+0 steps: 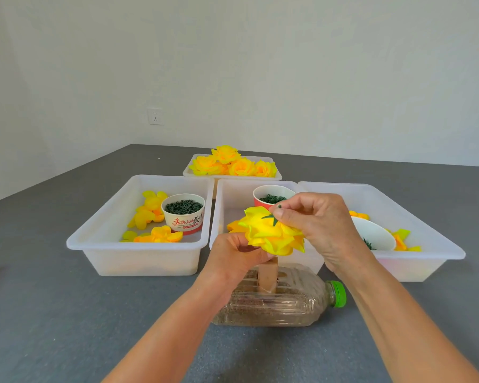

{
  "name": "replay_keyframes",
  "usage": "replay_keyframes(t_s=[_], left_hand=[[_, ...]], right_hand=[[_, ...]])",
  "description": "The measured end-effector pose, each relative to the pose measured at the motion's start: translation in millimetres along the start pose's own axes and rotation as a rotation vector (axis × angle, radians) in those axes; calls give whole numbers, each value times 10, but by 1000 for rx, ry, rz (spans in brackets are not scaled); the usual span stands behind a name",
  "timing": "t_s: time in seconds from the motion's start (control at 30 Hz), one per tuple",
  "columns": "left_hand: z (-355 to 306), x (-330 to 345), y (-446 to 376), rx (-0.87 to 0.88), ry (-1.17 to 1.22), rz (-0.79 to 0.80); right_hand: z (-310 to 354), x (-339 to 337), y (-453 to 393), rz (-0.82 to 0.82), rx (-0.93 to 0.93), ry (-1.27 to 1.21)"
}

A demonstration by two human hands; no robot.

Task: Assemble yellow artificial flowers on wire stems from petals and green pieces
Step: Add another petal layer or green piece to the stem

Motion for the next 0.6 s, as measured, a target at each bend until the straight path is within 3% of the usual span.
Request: replay_keyframes(t_s=[0.37, 0.53, 0.6], left_hand=[[-64, -25, -21, 34, -161, 45], [-78, -21, -32, 43, -237, 52], [-81, -27, -39, 44, -249, 51]], right_hand=[[76, -105, -148, -85, 44, -139], [-134, -135, -196, -151, 250, -403], [-261, -66, -214, -149, 395, -634]])
Point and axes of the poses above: each hand's wrist, its own y-axis away from the middle knuckle, its own x-axis out of the palm, z = x × y, the point moved 6 cm from there along -y, towards the middle knuckle, and after that the axes turned 8 degrees about y, right-handed, at the moved point
